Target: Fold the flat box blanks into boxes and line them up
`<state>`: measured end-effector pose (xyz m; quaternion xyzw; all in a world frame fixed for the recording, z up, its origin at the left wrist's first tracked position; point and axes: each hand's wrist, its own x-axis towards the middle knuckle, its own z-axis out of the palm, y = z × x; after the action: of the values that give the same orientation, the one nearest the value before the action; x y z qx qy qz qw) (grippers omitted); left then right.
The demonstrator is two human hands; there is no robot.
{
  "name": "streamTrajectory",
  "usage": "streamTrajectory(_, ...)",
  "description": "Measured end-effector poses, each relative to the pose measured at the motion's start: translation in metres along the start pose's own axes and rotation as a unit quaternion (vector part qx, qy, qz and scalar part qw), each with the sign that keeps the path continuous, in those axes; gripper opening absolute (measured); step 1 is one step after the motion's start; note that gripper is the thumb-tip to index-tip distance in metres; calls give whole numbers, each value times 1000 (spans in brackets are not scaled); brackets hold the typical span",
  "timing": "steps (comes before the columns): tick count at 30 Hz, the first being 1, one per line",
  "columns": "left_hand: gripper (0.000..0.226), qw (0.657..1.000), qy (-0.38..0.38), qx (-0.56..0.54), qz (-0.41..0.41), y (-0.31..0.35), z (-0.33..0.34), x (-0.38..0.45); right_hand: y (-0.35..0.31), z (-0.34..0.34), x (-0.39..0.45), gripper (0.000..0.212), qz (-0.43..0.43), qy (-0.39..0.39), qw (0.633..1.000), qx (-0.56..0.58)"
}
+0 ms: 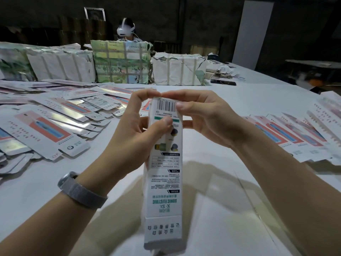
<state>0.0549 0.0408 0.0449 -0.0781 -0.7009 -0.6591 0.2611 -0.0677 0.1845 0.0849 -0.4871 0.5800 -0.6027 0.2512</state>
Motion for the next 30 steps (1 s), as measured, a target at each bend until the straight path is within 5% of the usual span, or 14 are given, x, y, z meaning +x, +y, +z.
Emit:
streamTrajectory(3, 32, 1000, 4, 9, 8, -7, 3, 2, -4, 8, 3, 28, -10, 41, 994, -105)
streamTrajectory(10, 28, 1000, -7, 7, 6, -12, -3, 6, -14, 17, 0, 66, 44, 44, 942, -330)
streamTrajectory(15, 37, 999, -2, -24, -35, -17, 0, 6, -16, 31, -6, 99, 90, 55, 849, -518)
streamTrajectory(26, 45, 990, -52, -72, -106, -13, -3, 8, -23, 40, -8, 73, 94, 102, 818, -559)
streamTrajectory(30, 31, 992, 48, -58, -102, -16, -18, 16, -33, -27, -11, 98, 149, 229, 793, -545)
